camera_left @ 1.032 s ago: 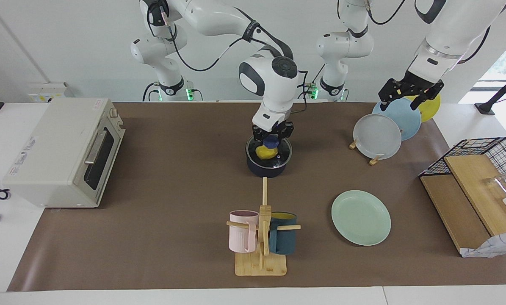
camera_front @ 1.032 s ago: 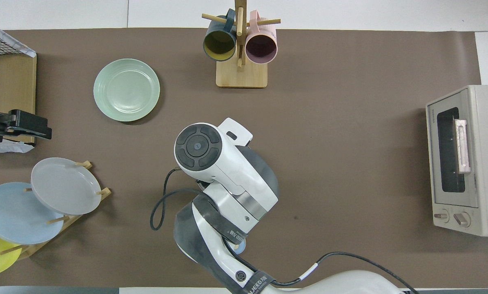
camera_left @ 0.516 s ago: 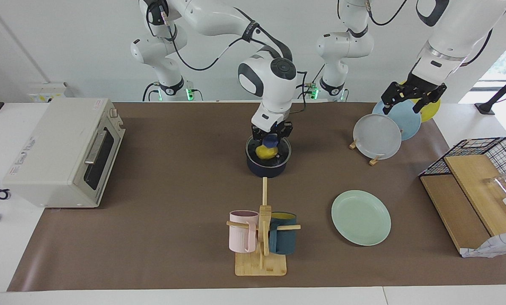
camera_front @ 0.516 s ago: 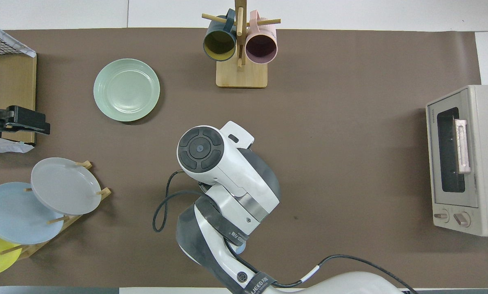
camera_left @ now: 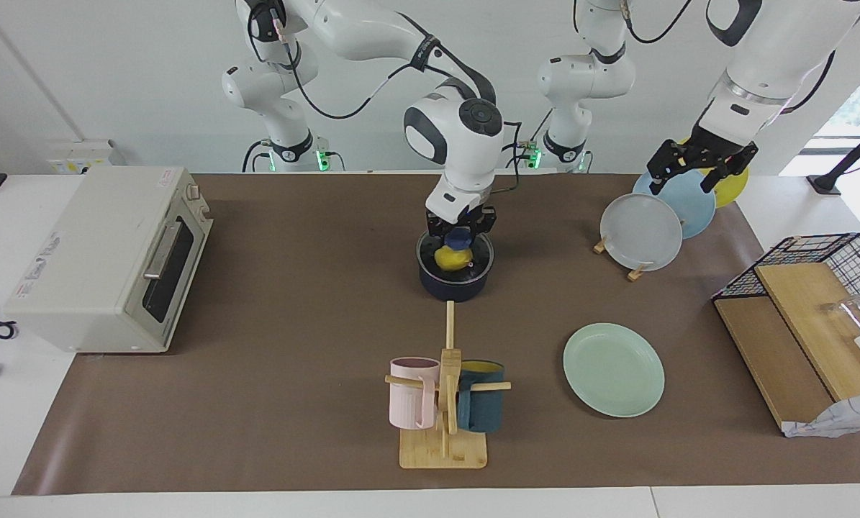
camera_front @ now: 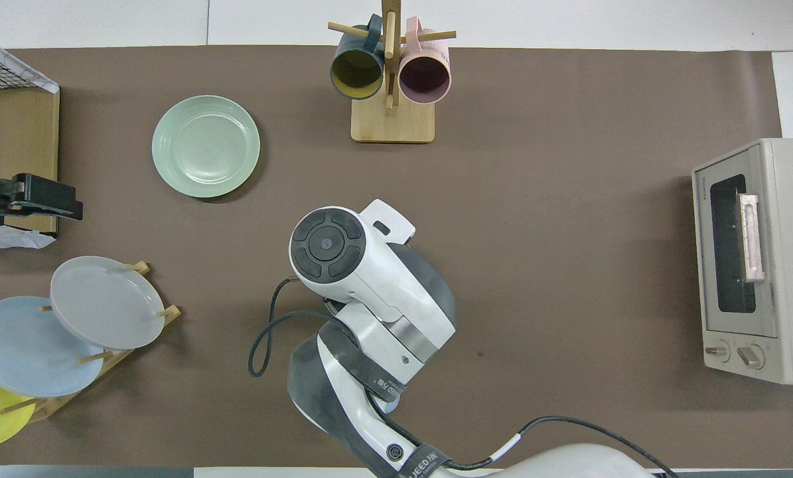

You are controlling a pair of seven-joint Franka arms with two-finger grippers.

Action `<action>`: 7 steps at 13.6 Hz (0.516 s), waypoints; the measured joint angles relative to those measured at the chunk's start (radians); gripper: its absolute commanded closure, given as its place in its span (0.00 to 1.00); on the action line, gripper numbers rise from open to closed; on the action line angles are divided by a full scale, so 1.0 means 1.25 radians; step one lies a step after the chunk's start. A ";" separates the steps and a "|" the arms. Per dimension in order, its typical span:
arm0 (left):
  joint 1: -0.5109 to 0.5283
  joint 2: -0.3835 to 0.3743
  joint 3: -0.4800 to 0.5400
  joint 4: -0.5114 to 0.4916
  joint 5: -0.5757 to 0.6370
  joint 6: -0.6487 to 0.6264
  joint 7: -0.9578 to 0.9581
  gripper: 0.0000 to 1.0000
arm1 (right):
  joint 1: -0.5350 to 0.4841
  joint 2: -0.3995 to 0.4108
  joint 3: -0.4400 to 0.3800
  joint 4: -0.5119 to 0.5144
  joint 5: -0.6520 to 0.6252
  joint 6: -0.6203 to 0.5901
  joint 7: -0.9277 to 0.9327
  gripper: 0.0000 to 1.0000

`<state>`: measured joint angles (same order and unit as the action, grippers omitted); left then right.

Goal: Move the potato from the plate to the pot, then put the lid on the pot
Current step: 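Carry the glass lid with the right gripper over the pot and lower it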

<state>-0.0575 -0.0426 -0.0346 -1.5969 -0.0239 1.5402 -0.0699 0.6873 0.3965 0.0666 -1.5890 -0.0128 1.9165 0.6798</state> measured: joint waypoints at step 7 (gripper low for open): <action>0.000 0.000 0.000 0.000 0.000 0.004 0.000 0.00 | 0.000 -0.018 -0.001 -0.034 0.000 0.039 0.000 0.00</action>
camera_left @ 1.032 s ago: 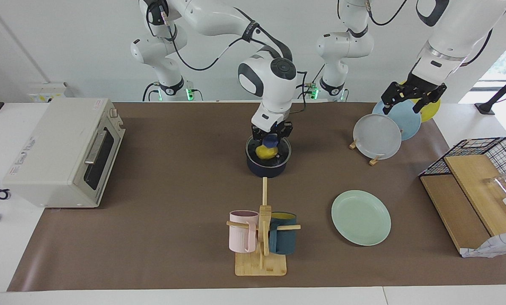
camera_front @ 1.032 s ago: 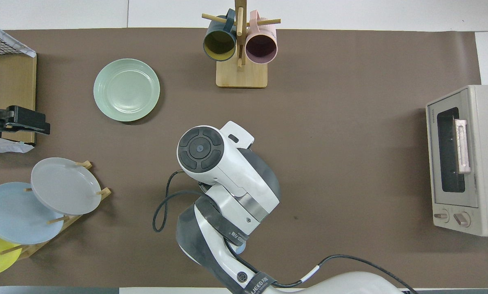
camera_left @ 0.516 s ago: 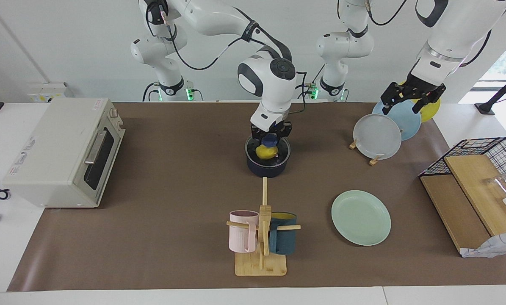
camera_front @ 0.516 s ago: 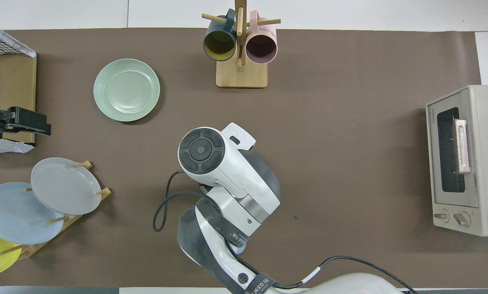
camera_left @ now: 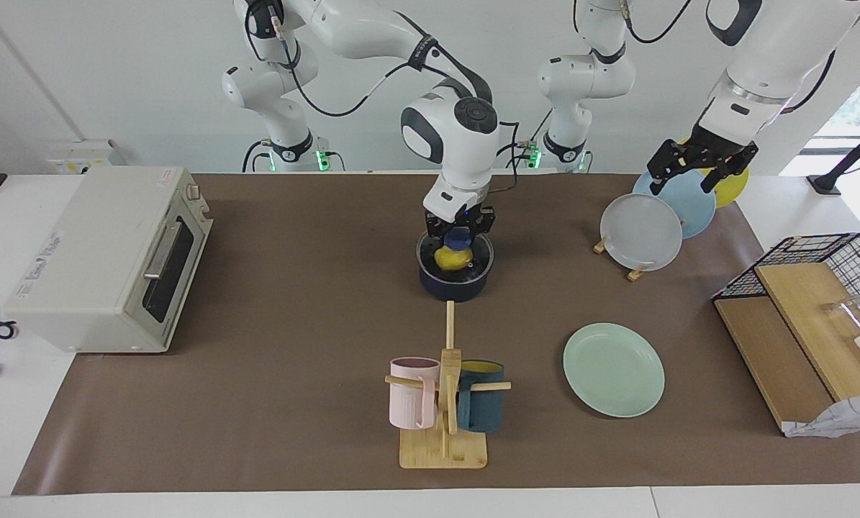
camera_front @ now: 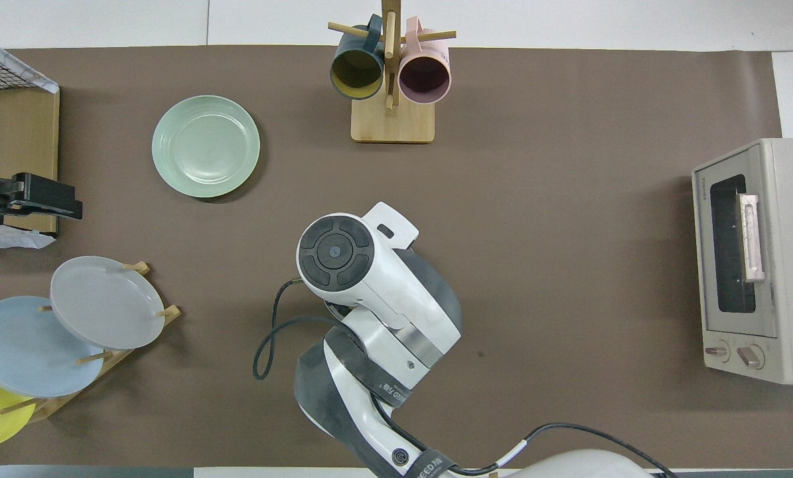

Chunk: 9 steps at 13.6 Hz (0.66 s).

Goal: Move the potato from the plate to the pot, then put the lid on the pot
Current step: 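Carry the glass lid with the right gripper over the pot and lower it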

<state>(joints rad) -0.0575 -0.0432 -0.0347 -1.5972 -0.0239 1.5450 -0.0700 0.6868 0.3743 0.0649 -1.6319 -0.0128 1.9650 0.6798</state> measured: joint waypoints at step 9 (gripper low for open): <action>0.000 0.000 -0.002 0.000 0.000 0.007 0.000 0.00 | -0.033 -0.058 -0.002 -0.003 0.000 0.004 0.000 0.00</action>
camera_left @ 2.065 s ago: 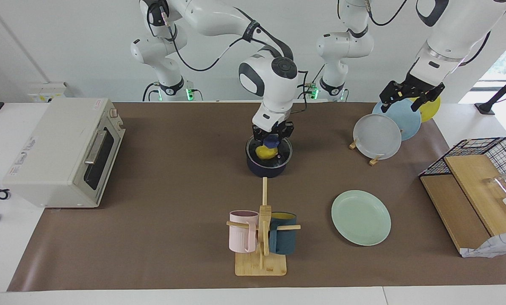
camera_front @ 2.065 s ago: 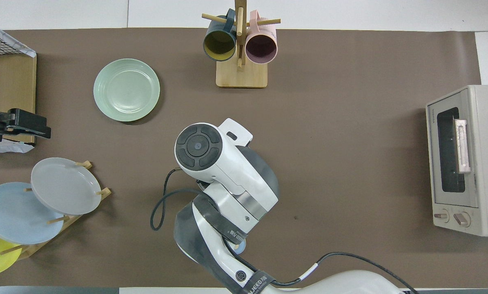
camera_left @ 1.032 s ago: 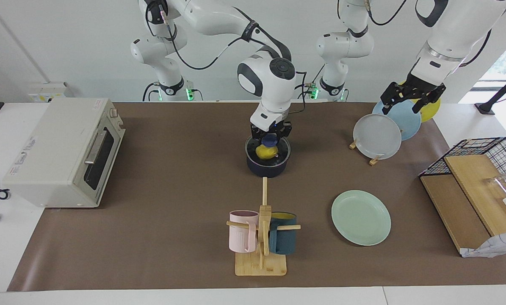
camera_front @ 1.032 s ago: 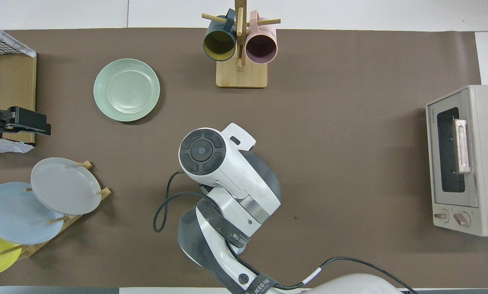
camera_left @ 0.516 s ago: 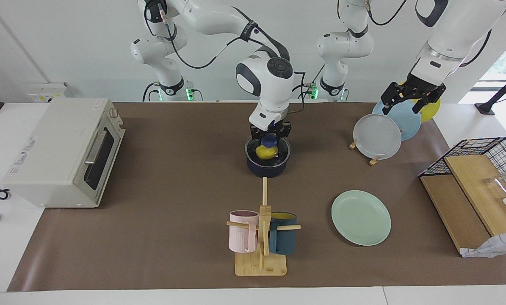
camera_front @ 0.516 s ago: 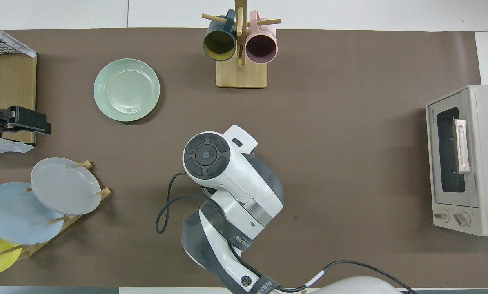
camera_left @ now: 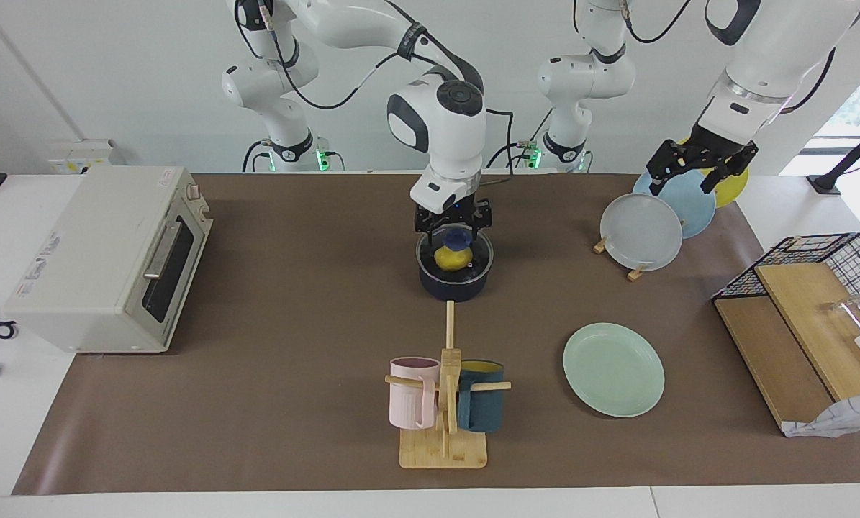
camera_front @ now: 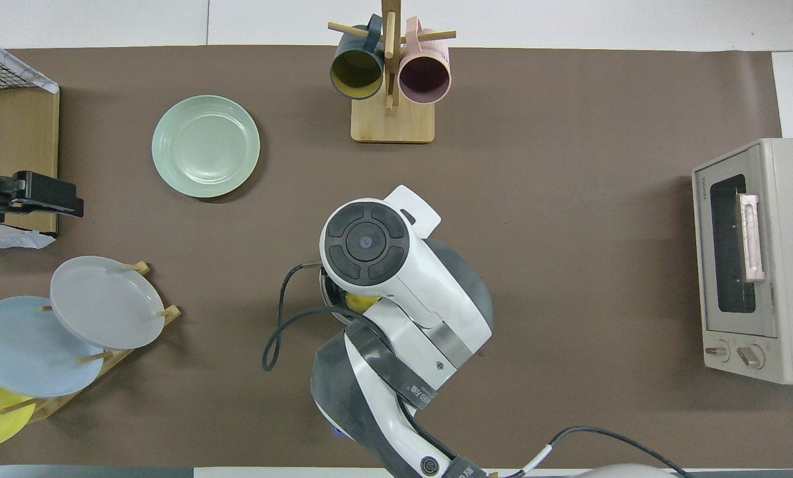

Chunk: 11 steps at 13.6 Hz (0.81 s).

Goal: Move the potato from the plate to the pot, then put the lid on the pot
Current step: 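Carry the glass lid with the right gripper over the pot and lower it, then release the lid and withdraw the right gripper from the pot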

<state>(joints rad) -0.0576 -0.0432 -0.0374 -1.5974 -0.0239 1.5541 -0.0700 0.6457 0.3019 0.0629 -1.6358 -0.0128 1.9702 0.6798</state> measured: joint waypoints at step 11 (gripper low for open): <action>0.000 0.000 0.000 0.000 0.000 0.002 0.000 0.00 | -0.319 -0.205 -0.012 0.081 0.000 -0.355 -0.324 0.00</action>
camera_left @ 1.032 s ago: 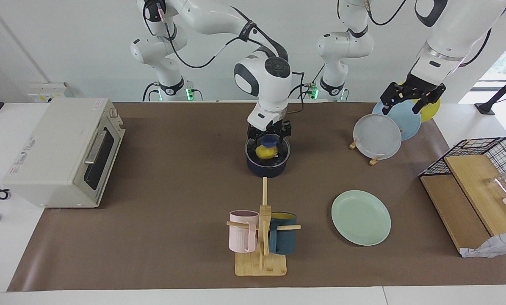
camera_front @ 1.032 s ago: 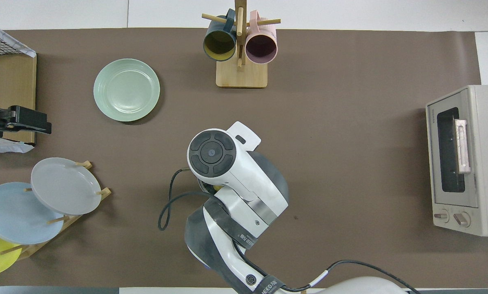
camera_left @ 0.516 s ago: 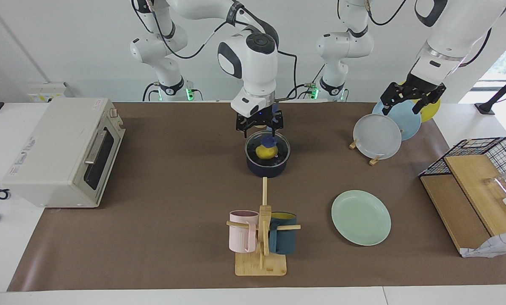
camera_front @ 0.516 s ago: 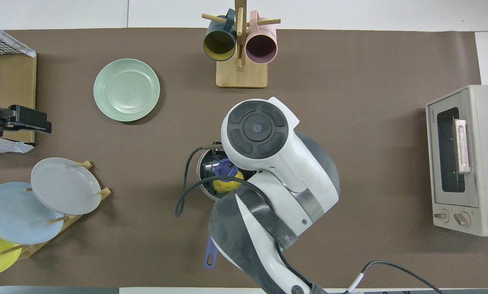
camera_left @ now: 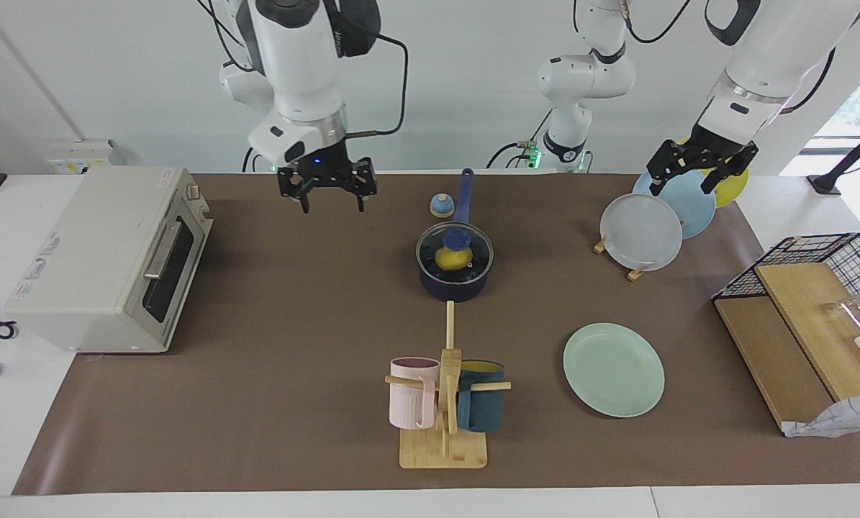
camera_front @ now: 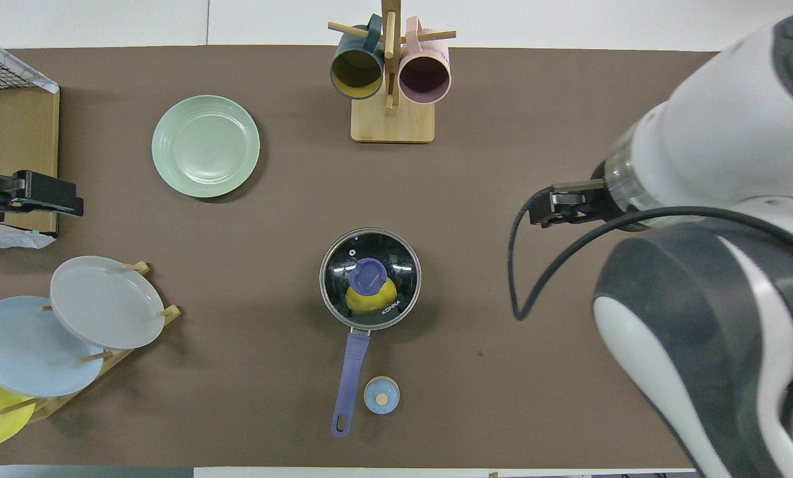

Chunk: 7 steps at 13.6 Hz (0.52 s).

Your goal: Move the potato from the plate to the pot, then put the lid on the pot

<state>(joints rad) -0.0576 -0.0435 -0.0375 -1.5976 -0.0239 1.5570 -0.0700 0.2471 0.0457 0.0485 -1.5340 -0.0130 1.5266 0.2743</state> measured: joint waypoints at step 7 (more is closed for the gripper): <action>0.000 0.000 0.000 -0.002 0.000 0.000 0.000 0.00 | -0.148 -0.033 -0.005 -0.007 -0.003 -0.050 -0.178 0.00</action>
<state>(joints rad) -0.0576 -0.0435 -0.0376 -1.5996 -0.0239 1.5571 -0.0700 0.0616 0.0046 0.0427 -1.5424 -0.0168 1.4638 0.0513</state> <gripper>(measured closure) 0.000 0.000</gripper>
